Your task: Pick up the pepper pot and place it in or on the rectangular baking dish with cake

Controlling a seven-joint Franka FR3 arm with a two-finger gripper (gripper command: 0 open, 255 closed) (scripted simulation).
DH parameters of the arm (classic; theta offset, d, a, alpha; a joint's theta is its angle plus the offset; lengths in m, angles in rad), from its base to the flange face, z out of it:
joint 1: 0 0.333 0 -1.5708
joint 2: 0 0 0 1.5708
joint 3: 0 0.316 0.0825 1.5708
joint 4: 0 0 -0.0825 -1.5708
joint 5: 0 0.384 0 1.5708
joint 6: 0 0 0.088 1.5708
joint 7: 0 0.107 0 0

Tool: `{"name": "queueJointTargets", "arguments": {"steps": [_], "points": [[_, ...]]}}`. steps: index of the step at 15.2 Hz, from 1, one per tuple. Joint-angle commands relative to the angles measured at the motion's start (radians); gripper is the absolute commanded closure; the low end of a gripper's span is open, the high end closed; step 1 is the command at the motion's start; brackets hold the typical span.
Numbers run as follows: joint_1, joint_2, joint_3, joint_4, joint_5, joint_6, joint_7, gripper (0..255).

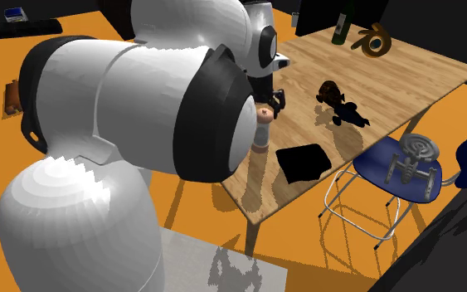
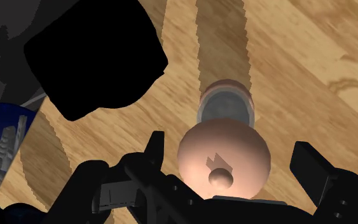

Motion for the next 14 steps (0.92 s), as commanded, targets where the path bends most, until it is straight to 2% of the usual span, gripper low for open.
{"name": "queueJointTargets", "arguments": {"steps": [1, 9, 10, 14], "points": [[-0.002, 0.008, -0.002, -0.018, -0.003, 0.026, 0.002, 0], [-0.002, 0.011, -0.002, -0.022, -0.003, 0.033, 0.003, 0], [-0.002, 0.011, -0.002, -0.022, -0.003, 0.033, 0.003, 255], [-0.002, 0.01, -0.002, -0.022, -0.003, 0.033, 0.003, 255]]}}
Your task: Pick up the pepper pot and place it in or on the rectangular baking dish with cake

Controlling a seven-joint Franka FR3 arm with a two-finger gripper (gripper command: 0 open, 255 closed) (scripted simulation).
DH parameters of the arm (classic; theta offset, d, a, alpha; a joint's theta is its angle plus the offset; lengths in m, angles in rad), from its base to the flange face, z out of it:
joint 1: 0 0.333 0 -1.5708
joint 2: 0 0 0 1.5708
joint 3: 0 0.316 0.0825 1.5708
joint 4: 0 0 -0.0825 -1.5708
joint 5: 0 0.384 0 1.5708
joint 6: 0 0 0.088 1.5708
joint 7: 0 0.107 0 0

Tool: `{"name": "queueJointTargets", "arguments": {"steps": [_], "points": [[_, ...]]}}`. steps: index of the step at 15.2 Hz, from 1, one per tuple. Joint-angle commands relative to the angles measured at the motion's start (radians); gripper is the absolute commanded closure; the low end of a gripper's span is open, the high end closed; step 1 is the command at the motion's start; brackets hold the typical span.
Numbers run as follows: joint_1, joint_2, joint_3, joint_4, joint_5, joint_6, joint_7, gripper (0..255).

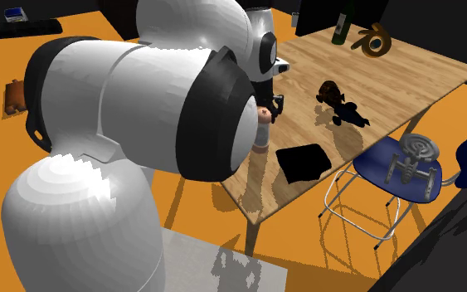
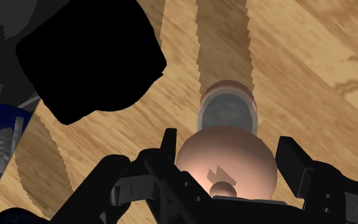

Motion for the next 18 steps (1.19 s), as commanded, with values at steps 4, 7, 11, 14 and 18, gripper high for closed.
{"name": "queueJointTargets", "arguments": {"steps": [4, 7, 11, 14, 18], "points": [[0.0, 0.0, 0.0, -0.001, 0.0, 0.0, 0.0, 255], [0.0, -0.009, 0.001, 0.014, 0.003, -0.024, -0.004, 255], [0.0, -0.024, 0.002, 0.047, 0.008, -0.071, -0.012, 255], [0.001, -0.034, 0.003, 0.074, 0.011, -0.108, -0.018, 255], [0.001, -0.045, 0.004, 0.113, 0.015, -0.157, -0.026, 255]]}}
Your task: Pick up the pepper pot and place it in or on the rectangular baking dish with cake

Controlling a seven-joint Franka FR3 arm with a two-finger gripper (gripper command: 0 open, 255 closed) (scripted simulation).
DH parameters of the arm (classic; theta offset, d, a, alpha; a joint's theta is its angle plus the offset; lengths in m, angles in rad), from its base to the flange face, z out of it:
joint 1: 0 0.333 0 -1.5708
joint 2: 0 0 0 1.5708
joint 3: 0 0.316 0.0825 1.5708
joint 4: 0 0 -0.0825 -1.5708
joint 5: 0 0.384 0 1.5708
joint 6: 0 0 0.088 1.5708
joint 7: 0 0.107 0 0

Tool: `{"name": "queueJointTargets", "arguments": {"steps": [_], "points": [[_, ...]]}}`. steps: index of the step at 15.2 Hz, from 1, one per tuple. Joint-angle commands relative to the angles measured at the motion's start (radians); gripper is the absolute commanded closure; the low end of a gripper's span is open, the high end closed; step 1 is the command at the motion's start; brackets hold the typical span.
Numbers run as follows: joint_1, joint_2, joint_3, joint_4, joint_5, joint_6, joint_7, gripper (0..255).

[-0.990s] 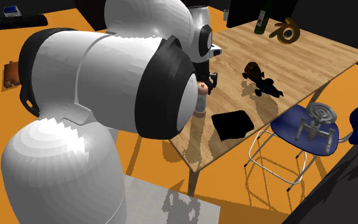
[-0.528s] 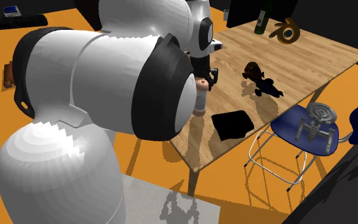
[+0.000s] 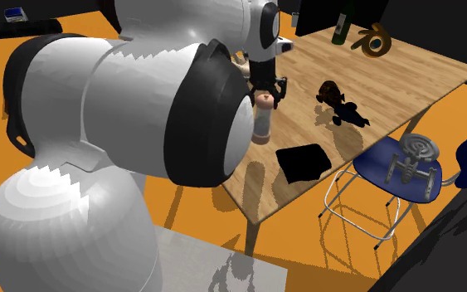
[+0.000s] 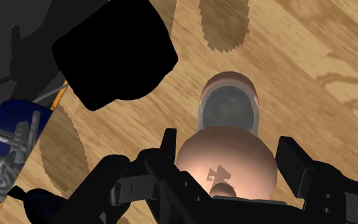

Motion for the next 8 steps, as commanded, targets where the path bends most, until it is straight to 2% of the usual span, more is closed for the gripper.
{"name": "queueJointTargets", "arguments": {"steps": [1, 8], "points": [[0.0, -0.006, 0.0, 0.023, 0.002, -0.028, -0.005, 255], [0.002, -0.014, 0.001, 0.105, 0.007, -0.118, -0.018, 255]]}}
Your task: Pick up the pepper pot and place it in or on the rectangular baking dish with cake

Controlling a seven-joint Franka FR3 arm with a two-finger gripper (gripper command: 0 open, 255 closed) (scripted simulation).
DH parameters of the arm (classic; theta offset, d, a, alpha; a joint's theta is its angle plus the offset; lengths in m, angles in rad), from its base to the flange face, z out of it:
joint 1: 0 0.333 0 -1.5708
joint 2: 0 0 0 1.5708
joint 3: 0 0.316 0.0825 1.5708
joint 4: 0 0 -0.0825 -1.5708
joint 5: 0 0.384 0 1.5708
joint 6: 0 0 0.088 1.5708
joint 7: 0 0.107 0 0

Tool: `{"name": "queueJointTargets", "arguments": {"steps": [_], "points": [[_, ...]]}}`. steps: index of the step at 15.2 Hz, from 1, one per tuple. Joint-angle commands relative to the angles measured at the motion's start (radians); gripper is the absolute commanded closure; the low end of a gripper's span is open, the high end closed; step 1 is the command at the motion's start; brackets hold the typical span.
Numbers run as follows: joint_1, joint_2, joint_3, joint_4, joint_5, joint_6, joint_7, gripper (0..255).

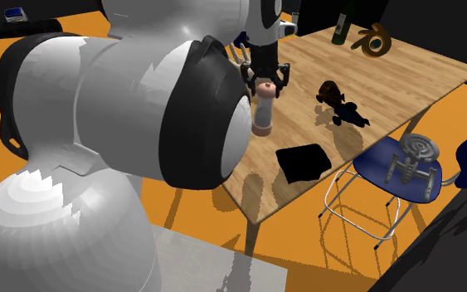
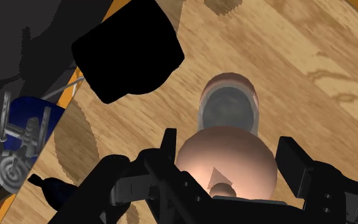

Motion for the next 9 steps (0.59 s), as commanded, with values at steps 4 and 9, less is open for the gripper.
{"name": "queueJointTargets", "arguments": {"steps": [4, 9], "points": [[0.002, 0.001, 0.001, 0.069, 0.002, -0.067, -0.009, 255], [0.004, 0.007, 0.001, 0.145, 0.003, -0.136, -0.018, 255]]}}
